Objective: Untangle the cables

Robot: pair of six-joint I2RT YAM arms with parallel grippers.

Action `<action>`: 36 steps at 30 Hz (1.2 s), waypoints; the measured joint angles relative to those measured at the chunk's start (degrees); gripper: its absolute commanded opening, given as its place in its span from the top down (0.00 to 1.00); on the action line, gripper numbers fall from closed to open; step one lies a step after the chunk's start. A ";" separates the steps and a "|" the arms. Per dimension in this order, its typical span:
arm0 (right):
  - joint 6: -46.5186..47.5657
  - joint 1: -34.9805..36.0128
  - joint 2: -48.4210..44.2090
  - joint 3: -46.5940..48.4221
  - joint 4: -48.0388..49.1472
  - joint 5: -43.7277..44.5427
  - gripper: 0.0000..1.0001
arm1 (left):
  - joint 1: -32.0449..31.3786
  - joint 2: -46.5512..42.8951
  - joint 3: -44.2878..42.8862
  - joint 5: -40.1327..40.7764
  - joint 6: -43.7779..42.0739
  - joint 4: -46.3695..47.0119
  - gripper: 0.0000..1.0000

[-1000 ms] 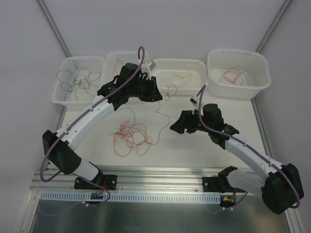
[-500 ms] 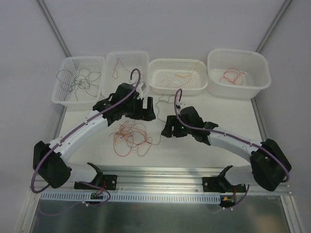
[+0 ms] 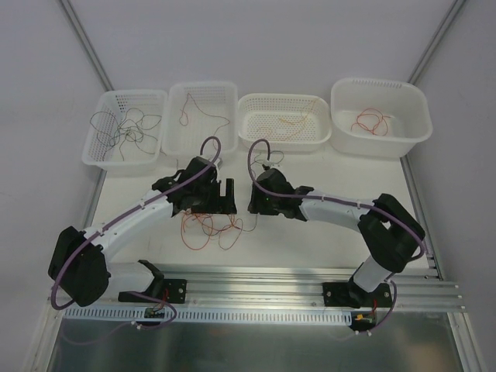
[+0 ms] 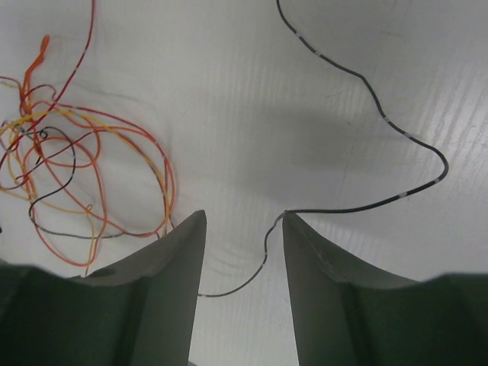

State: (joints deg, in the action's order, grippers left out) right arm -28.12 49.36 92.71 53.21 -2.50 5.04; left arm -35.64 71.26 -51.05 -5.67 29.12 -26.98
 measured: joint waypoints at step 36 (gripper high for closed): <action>21.70 -27.67 -40.15 7.39 -35.41 11.13 0.99 | 11.50 22.01 -1.62 12.28 4.26 4.00 0.78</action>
State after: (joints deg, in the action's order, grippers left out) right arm -6.42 21.69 52.56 60.60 -37.91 16.16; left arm -24.14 93.27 -52.66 6.61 33.39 -22.98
